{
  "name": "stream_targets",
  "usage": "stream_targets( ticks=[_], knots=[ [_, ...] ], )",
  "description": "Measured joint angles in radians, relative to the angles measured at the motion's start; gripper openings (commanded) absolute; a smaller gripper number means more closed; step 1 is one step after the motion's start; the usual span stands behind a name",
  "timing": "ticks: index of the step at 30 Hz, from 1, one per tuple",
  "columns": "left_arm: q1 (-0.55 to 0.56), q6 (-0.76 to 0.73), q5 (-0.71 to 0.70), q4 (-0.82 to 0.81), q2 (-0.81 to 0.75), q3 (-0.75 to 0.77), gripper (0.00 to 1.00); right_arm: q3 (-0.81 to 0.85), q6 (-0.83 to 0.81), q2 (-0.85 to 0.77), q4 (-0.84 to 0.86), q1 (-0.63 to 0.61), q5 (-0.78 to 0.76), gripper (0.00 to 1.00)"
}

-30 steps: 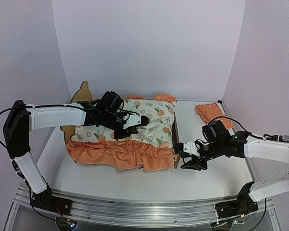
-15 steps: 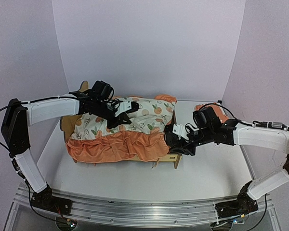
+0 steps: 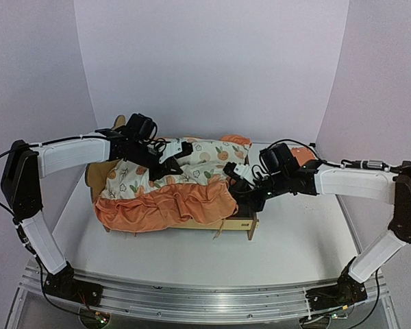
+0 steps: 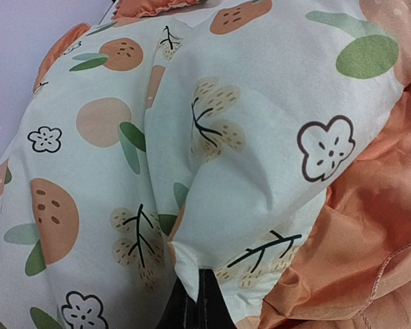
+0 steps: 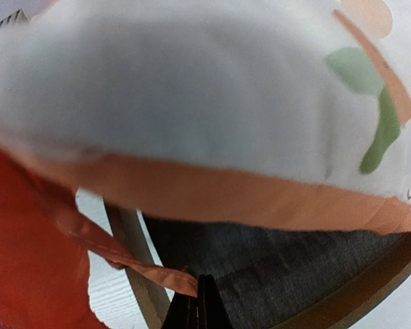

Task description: Set up the pet bed

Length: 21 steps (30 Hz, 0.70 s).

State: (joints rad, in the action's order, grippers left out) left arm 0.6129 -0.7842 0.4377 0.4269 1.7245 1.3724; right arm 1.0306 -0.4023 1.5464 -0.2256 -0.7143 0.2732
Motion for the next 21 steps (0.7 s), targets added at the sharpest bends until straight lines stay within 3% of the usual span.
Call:
stream_targets(
  ticks=[6, 21],
  knots=[
    [-0.041, 0.0, 0.009, 0.001, 0.0, 0.0, 0.0, 0.101, 0.174, 0.048, 0.015, -0.01, 0.012, 0.0],
    [-0.069, -0.001, 0.021, 0.002, 0.0, 0.0, 0.0, 0.168, 0.523, 0.054, -0.006, -0.028, 0.063, 0.0]
  ],
)
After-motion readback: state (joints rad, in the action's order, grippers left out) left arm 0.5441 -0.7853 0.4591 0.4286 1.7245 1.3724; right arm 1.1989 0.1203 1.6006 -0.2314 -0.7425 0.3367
